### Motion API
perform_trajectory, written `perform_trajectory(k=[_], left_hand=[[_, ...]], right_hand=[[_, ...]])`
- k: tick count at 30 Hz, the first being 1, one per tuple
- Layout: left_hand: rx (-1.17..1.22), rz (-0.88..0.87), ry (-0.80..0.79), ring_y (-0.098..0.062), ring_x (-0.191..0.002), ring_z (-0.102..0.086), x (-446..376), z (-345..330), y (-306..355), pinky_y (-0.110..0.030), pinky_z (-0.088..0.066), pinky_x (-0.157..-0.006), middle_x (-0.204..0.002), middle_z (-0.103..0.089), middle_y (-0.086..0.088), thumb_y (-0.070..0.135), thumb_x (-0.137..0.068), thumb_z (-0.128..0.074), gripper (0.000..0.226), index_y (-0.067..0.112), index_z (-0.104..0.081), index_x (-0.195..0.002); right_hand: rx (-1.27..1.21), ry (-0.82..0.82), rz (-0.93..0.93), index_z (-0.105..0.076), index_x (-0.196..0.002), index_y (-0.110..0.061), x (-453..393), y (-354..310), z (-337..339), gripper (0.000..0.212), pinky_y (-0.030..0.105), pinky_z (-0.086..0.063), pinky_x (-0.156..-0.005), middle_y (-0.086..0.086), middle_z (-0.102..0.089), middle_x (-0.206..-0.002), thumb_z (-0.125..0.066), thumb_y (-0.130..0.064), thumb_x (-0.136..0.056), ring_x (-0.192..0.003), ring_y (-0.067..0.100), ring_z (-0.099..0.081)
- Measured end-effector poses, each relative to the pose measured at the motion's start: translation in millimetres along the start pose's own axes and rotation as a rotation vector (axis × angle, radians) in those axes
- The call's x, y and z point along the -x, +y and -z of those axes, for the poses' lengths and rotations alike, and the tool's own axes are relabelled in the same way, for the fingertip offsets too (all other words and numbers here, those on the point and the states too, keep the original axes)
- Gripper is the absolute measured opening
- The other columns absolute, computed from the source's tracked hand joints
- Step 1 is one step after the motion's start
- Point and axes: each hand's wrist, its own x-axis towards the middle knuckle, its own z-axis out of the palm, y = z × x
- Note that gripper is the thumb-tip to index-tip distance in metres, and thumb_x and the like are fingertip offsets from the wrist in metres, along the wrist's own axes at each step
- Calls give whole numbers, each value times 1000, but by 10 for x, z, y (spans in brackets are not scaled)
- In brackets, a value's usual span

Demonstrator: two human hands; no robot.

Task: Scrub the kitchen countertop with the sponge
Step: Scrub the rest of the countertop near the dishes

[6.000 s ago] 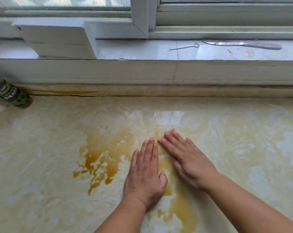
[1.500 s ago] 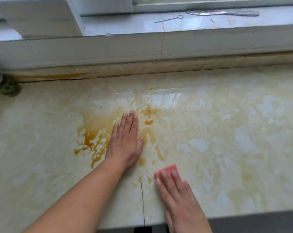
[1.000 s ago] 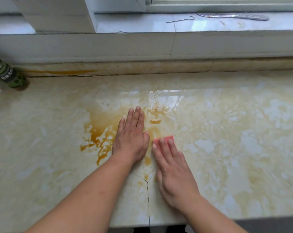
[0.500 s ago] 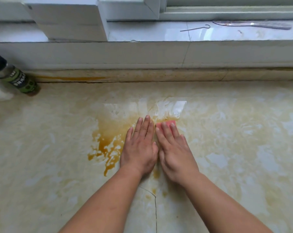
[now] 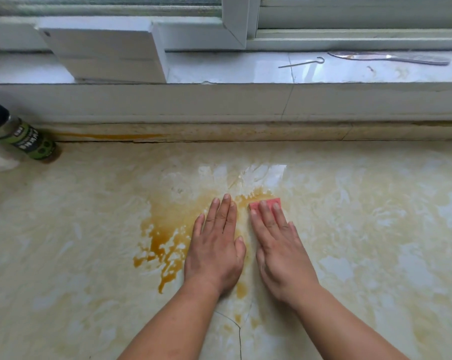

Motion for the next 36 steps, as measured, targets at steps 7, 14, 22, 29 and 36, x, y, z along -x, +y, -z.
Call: perform_trajectory(k=[7,14,22,29,36], left_hand=[[8,7,-8,-10,-151,38,4,14,10,-45,5,-130,-164,43,9,49,-99,-8,75,22,26,-160],[10,11,10,-10,-153,35,5,-8,8,-44,7,-129,-166,39,10,49,-100,-12,76,23,23,-162],[16,17,13,-10,-153,35,-4,-17,10,-43,7,-129,-166,40,10,49,-100,-12,75,24,25,-160],[19,30,18,-9,-152,35,7,9,12,-41,11,-128,-167,38,7,50,-100,-14,78,21,22,-162],[8,32,-2,-11,-152,37,7,48,21,-39,15,-127,-167,37,3,50,-97,-9,79,17,19,-163]], right_hand=[[19,46,-8,8,-162,-34,102,201,2,78,42,-6,-126,-15,20,-169,-33,-25,-97,-154,9,21],[14,39,-40,11,-162,-34,-272,123,119,81,38,2,-126,-15,25,-167,-35,-25,-96,-152,8,27],[0,70,-80,7,-163,-30,-664,117,190,77,45,-9,-128,-9,19,-170,-35,-27,-98,-154,13,24],[1,-3,113,8,-162,-39,-437,120,123,77,37,-1,-124,-18,17,-169,-29,-33,-95,-154,7,22],[0,-44,100,6,-162,-37,-709,25,169,79,41,-1,-128,-17,19,-168,-38,-22,-98,-152,6,26]])
